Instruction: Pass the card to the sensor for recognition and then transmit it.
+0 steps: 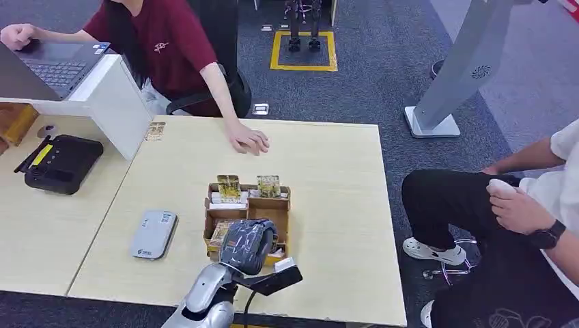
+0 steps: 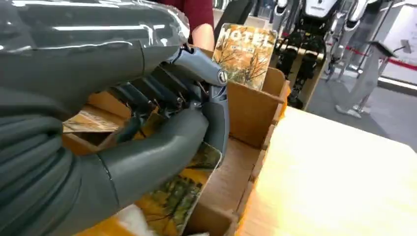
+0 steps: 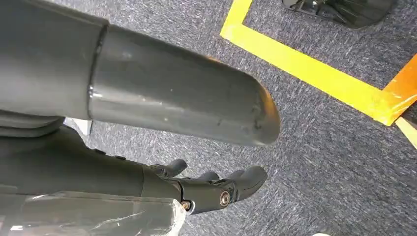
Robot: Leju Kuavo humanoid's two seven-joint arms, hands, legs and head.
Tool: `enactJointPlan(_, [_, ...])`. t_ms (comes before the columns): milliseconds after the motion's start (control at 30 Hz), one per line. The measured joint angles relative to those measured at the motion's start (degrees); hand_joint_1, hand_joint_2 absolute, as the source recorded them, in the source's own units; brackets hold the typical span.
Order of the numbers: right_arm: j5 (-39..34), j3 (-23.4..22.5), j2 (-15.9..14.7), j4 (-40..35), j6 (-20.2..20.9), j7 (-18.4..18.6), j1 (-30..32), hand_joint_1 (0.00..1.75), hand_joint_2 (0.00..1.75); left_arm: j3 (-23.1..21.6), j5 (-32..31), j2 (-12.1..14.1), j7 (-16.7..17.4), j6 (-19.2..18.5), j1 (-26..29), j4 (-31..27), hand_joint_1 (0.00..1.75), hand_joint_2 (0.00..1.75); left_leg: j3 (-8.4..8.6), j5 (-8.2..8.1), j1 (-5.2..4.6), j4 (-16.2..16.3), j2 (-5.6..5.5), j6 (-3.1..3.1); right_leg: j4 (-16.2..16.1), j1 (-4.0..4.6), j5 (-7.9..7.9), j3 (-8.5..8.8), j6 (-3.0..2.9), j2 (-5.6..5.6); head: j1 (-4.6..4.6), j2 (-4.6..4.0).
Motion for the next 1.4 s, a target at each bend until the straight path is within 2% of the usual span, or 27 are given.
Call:
enactJointPlan(900, [-0.57, 0.42, 0.04, -0.02, -0.02, -0.31, 0.03, 0.0, 0.0, 0.0, 3.1, 0.11, -1.33, -0.68, -0.14, 0.07, 1.75, 1.75, -0.01, 0.0, 0.0, 0.0, 0.0, 0.0, 0.0, 0.0, 0.0, 0.0, 0.0, 0.0, 0.0, 0.02])
enactJointPlan(1400, [-1.07, 0.87, 0.04, -0.02, -0.09, -0.42, 0.14, 0.0, 0.0, 0.02, 4.5, 0.5, -1.75, -0.5, -0.08, -3.28, 1.75, 1.75, -0.01, 0.0, 0.0, 0.0, 0.0, 0.0, 0.0, 0.0, 0.0, 0.0, 0.0, 0.0, 0.0, 0.0])
